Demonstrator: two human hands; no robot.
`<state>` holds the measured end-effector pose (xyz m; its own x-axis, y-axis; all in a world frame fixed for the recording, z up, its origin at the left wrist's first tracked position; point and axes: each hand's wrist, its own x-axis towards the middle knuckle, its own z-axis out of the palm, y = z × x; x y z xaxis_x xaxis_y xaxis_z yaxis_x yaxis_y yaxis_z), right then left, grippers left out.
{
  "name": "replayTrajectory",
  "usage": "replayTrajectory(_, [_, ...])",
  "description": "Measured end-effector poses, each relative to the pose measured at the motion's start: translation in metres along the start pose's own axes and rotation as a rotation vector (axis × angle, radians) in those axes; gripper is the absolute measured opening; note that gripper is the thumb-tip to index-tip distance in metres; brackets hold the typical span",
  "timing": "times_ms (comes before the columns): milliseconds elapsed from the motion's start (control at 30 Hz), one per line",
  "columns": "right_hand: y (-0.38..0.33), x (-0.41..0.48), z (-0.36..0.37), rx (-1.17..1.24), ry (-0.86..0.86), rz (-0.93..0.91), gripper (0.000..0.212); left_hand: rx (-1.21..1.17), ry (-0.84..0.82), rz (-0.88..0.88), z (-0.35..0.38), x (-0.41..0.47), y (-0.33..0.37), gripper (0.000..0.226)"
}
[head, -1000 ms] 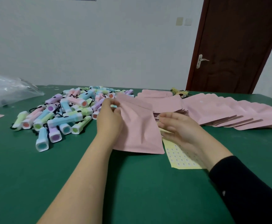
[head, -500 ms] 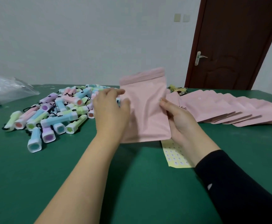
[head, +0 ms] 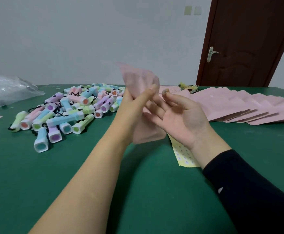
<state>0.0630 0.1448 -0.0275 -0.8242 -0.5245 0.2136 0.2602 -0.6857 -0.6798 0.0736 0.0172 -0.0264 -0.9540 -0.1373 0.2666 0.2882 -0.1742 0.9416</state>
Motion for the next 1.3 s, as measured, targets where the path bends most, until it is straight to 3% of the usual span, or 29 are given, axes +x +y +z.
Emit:
replayTrajectory(100, [-0.001, 0.001, 0.000, -0.053, -0.009, 0.043, 0.004, -0.233, -0.059, -0.196, -0.007, 0.001, 0.004, 0.025])
replayTrajectory(200, [-0.011, 0.004, -0.007, -0.041, 0.133, -0.069, 0.008, -0.338, -0.009, -0.260, -0.017, 0.004, 0.006, 0.023])
replayTrajectory(300, [-0.023, 0.003, -0.017, -0.329, 0.401, -0.215, 0.008, -0.337, -0.026, -0.287, -0.030, 0.006, 0.005, 0.017])
replayTrajectory(367, [-0.026, 0.002, -0.024, -0.559, 0.490, -0.248, 0.008, -0.333, -0.077, -0.301, -0.035, 0.008, 0.002, 0.022])
replayTrajectory(567, [-0.026, -0.002, -0.021, -0.844, 0.317, -0.235, 0.014, -0.329, -0.240, -0.327, -0.040, 0.007, -0.002, 0.020])
replayTrajectory(767, [-0.021, -0.001, -0.023, -1.049, 0.337, -0.282, 0.019, -0.367, -0.344, -0.331, -0.040, 0.004, 0.000, 0.026])
replayTrajectory(900, [-0.020, -0.001, -0.020, -1.262, 0.343, -0.352, 0.025, -0.385, -0.347, -0.328, -0.038, 0.003, -0.001, 0.032])
replayTrajectory(1033, [-0.020, -0.003, -0.020, -1.448, 0.377, -0.369, 0.014, -0.363, -0.337, -0.338, -0.038, 0.002, 0.000, 0.032])
replayTrajectory(1300, [-0.020, -0.006, -0.015, -1.524, 0.379, -0.412, 0.015, -0.359, -0.344, -0.367, -0.036, 0.000, 0.002, 0.038])
